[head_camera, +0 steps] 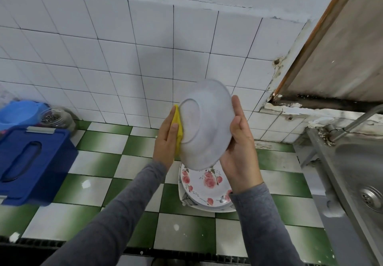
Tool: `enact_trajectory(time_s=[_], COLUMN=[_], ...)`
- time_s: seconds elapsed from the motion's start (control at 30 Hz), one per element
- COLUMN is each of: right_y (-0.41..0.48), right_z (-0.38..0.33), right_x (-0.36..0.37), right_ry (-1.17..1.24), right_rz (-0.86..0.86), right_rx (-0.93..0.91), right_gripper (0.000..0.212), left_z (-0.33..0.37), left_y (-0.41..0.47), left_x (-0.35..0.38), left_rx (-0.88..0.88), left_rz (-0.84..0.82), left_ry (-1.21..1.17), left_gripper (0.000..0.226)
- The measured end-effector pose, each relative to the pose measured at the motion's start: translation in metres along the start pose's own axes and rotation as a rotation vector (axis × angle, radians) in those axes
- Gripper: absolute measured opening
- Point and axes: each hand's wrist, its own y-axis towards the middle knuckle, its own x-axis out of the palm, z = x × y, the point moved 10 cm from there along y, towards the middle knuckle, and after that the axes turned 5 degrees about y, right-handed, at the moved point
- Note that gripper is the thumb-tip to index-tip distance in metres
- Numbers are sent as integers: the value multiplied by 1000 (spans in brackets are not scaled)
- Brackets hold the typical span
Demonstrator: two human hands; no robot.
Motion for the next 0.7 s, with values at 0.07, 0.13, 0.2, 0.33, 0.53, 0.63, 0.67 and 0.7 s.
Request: enact_trajectory(time_s=[0.07, 0.13, 0.2, 0.33, 0.53, 0.63, 0.67, 0.7], right_y=[3, 7, 12, 24, 37, 42, 44, 46], right_z=[2, 3, 5, 14, 13, 12, 12, 12], right_x=[-6, -13, -18, -32, -48, -54, -56, -58], right_ry=[66, 127, 159, 196, 211, 210, 214, 222], right_rz=[36, 78, 121, 210, 335, 386, 403, 422], right_rx=[-22, -43, -49, 2, 52, 92, 106, 119], right_gripper=[31, 31, 31, 30, 43, 49, 50, 50], left_z=[5, 18, 31, 38, 53, 61, 64, 68], left_y=[-5, -11, -18, -28, -28, -33, -36, -39], left_x=[1, 3, 13, 38, 46, 56, 59, 61], left_rx=[45, 144, 274, 407, 571, 648, 688, 729], left_rz=[33, 47, -9, -216, -329, -405, -413, -416], left_ry=[16, 94, 227, 429, 533, 604, 632, 656], left_gripper=[49, 47, 50, 54, 55, 55, 55, 54])
